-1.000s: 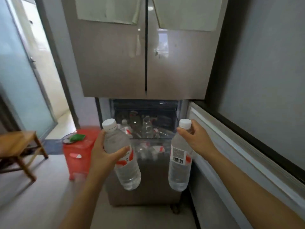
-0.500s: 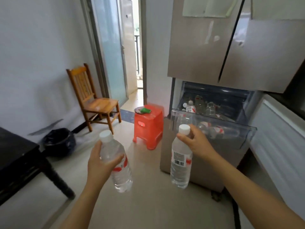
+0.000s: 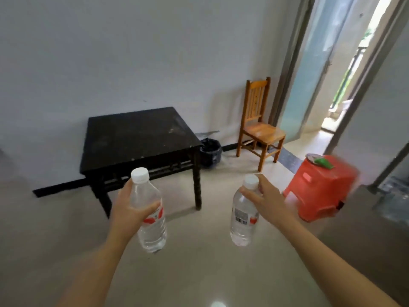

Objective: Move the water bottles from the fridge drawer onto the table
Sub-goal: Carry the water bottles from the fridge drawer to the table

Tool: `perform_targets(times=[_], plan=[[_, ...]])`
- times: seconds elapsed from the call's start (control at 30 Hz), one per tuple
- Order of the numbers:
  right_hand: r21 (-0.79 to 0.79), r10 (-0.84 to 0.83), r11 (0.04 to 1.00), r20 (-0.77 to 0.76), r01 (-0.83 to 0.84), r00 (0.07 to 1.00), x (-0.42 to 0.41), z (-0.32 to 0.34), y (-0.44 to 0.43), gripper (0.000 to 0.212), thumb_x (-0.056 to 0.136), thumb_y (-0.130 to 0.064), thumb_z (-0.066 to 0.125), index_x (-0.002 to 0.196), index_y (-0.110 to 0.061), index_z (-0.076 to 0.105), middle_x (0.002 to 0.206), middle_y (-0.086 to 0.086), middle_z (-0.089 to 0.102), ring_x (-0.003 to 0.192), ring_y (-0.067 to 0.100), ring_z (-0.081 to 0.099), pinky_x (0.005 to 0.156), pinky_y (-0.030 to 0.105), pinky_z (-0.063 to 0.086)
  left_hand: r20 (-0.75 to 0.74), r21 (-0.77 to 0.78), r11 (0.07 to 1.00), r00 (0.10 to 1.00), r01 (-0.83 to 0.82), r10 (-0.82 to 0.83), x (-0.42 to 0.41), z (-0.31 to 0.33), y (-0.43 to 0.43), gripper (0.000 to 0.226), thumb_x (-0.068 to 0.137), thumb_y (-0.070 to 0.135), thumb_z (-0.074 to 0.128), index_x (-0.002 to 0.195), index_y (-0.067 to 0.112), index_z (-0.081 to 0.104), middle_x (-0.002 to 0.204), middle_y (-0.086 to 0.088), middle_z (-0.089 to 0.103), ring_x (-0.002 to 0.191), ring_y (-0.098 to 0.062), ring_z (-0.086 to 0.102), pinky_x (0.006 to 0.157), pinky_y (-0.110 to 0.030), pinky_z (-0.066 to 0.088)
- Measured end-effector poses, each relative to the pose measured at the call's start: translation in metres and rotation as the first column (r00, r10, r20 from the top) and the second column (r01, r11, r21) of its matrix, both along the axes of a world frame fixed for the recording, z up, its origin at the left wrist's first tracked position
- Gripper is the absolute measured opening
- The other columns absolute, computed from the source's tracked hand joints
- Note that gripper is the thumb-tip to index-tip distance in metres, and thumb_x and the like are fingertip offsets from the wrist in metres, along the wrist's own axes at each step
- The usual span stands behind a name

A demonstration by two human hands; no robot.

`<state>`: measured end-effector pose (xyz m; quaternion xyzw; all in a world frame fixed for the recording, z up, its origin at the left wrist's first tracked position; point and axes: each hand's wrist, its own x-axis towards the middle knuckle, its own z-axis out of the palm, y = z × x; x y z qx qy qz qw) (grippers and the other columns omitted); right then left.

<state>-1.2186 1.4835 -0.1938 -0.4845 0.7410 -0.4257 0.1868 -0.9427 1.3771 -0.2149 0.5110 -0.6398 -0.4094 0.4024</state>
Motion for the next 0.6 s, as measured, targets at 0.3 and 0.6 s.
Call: perform_targets(times=[0.3,0.6], plan=[[-0.07,0.414,0.906,-0.045,-0.416,0.909,0.151,0.008,-0.088,0.026,0.085,-0.029,0.062,0.103,-0.024,0.045,0.092,-0.008,0.054,0.088,0.013,0.055,0.081,0.033,0.049,-0.027,0.001,0.89,0.89,-0.455,0.455,0.178,0.002,0.049,0.052,0.058,0.023,0.083,0.095,0.045,0.053,0.098,0.003,0.063,0.095,-0.023,0.062,0.088,-0.048,0.05],[-0.11,0.554,0.827,-0.009,-0.551,0.833,0.319,0.014,-0.164,0.025,0.087,-0.029,0.059,0.107,-0.021,0.046,0.09,-0.008,0.053,0.085,0.011,0.054,0.065,0.018,0.041,-0.111,-0.058,0.794,0.794,-0.606,0.598,0.323,0.006,0.032,0.054,0.058,0.022,0.083,0.103,0.029,0.054,0.101,-0.005,0.063,0.095,-0.025,0.062,0.081,-0.039,0.05]])
